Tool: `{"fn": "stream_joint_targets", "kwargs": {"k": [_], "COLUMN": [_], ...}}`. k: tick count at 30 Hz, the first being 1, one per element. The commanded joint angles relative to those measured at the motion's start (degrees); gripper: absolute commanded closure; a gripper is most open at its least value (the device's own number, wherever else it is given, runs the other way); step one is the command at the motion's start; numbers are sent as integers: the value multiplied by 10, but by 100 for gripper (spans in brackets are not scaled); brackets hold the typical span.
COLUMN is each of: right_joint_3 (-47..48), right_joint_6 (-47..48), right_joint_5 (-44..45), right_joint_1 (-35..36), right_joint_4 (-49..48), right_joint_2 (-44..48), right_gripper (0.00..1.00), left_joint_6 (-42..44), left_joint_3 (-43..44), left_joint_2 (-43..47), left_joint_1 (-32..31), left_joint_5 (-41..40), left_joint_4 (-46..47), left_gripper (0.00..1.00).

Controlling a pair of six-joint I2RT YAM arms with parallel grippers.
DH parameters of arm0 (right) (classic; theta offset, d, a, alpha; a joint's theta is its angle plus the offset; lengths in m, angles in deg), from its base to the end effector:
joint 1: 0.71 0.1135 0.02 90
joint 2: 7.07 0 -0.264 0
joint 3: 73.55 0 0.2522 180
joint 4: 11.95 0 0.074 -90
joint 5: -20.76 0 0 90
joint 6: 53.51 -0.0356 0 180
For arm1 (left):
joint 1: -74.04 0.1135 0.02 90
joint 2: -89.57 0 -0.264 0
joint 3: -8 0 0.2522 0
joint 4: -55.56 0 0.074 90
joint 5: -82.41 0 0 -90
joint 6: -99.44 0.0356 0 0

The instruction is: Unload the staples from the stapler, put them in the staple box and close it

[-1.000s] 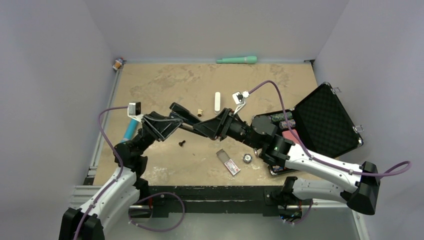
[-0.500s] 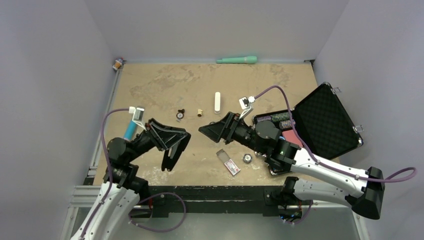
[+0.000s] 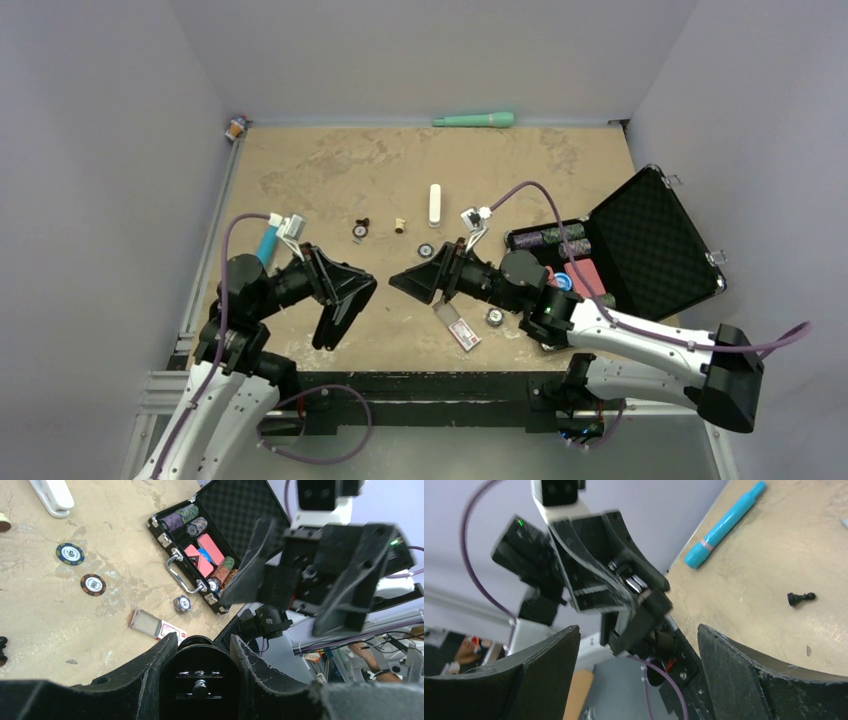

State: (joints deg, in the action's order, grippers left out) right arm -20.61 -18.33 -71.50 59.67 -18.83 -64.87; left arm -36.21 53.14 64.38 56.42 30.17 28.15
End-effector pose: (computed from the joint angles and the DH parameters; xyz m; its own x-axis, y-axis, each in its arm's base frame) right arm 0.1175 0.2094 0.3194 -0.7159 0.3933 -0.5769 -0.5259 0.2398 0.8160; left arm 0.1072 -0.0569 0.2987 -0.6714 -0.3799 -0.6363 0.4833 0.4263 -0.7646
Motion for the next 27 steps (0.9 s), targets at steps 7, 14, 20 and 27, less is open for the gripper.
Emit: {"fn": "stream_joint_targets", "kwargs": {"k": [7, 14, 20, 27], "right_joint_3": [-20, 42, 113, 158], "right_joint_6": [67, 71, 74, 67], "right_joint_5": [-159, -199, -213, -223], "right_joint_1": [3, 20, 33, 44], "right_joint_4": [-223, -273, -270, -284], "right_joint_2": [-54, -122, -182, -235], "right_gripper": [6, 8, 16, 33], "left_joint_6": [-62, -113, -157, -179], "left_joint_3": [141, 143, 140, 141], "left_joint_2": [-19, -17, -14, -5], "left_joint_1": [3, 3, 3, 3], "left_joint_5": [-4, -8, -23, -25], "left_joint_4": [8, 48, 79, 100], "left_gripper": [100, 100, 100, 100]}}
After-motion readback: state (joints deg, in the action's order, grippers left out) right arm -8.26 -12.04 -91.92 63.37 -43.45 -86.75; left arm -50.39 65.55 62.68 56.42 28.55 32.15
